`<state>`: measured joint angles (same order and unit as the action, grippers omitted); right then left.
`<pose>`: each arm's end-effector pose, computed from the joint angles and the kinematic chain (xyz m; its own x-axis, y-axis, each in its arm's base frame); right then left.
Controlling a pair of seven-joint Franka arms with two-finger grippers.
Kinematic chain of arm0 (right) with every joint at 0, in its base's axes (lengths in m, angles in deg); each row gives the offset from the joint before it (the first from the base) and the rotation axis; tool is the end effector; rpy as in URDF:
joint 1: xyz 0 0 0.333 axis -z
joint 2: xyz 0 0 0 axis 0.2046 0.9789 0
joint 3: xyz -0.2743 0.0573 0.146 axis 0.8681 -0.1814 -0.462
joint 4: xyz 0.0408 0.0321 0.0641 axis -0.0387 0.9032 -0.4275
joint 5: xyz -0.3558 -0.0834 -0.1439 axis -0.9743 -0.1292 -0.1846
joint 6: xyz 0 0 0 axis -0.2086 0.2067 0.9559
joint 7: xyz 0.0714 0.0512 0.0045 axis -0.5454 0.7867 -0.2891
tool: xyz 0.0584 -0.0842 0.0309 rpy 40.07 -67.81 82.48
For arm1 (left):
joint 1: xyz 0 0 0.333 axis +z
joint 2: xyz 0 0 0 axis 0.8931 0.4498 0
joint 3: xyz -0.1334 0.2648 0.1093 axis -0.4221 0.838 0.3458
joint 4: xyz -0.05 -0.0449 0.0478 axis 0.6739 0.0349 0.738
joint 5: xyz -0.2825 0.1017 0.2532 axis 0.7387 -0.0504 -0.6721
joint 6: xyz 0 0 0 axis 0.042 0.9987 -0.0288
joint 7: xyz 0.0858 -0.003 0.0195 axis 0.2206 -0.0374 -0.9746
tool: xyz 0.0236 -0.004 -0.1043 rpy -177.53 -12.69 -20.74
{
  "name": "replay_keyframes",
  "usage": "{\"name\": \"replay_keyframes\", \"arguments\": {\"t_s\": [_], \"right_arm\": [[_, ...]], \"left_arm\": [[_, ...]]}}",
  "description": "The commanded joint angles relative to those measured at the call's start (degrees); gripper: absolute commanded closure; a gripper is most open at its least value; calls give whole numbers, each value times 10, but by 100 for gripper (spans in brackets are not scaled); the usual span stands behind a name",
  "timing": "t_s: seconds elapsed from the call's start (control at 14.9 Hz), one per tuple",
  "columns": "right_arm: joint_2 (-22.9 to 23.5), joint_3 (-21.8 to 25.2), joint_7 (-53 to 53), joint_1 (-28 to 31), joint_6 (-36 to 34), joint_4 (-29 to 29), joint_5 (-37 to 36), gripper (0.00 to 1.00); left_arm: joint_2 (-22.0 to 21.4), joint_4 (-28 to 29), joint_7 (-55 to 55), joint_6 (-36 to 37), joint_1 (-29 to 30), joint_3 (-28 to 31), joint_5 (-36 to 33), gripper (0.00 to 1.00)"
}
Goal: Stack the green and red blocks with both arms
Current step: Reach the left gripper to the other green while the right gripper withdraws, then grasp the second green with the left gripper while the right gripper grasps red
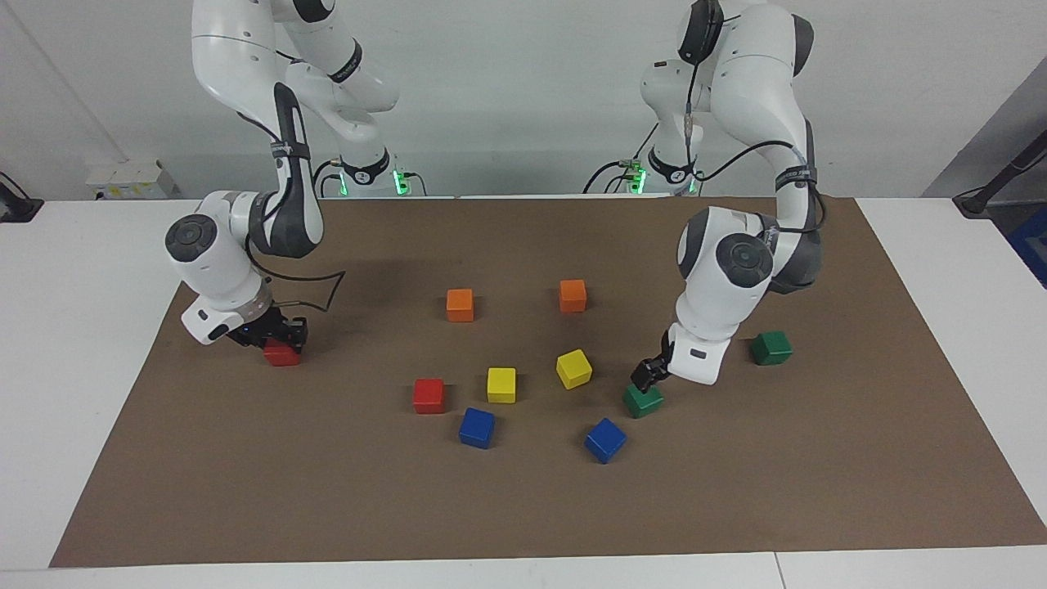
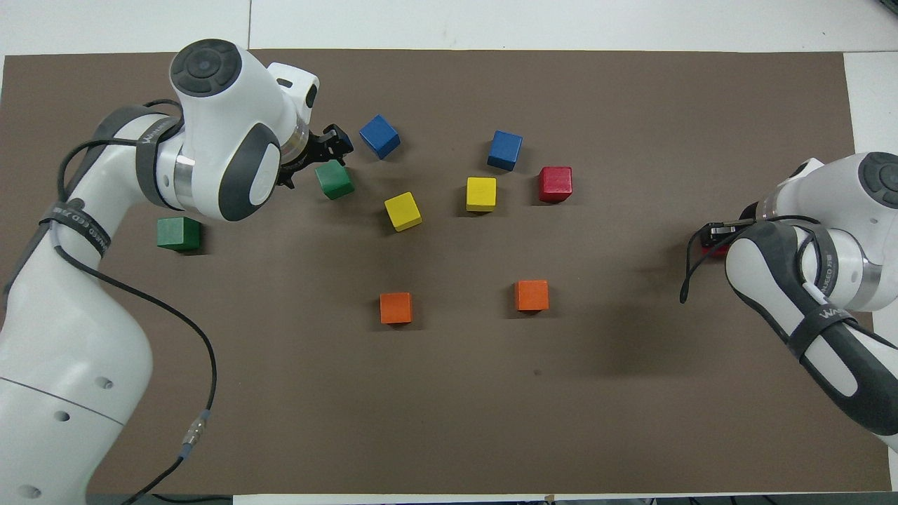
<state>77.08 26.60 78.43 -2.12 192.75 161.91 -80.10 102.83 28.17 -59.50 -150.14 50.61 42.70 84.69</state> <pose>0.5715 -0.0763 0.3003 0.9991 0.0058 -0.0431 0.0065 -0.9998 0.0164 0.6691 -0.2425 0.3598 0.9415 0.3363 -0.0230 0.3369 -0.9409 0.0343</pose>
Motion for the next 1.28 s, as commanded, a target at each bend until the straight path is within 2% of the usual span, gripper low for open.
{"name": "replay_keyframes", "arguments": {"t_s": [0.0, 0.2, 0.47, 0.6, 0.67, 0.81, 0.87, 1.01, 1.21], "right_arm": [[-2, -7, -3, 10, 10, 8, -9, 0], [-7, -8, -4, 7, -8, -5, -9, 0], [-13, -14, -22, -3, -91, -76, -4, 0], [-20, -15, -22, -26, -115, -114, -3, 0], [-20, -15, -33, -40, -137, -143, 2, 0], [-5, -15, -84, -61, -189, -214, 2, 0], [3, -15, -96, -78, -195, -232, 2, 0], [14, -14, -146, -119, -193, -242, -4, 0], [49, -15, -190, -145, -188, -270, -5, 0]], "left_arm": [[39, -51, -9, 21, -9, 9, -17, 0], [46, -55, -9, 20, -17, 8, -29, 0], [46, -40, -6, -3, -15, 7, -40, 0], [38, 0, -5, -27, -18, 6, -40, 0], [36, 2, -6, -27, -18, 6, -39, 0], [35, 7, -8, -30, -18, 6, -35, 0], [35, 11, -9, -32, -18, 6, -35, 0], [35, 11, -9, -35, -19, 6, -36, 0], [34, 29, -9, -62, -18, 6, -36, 0]]}}
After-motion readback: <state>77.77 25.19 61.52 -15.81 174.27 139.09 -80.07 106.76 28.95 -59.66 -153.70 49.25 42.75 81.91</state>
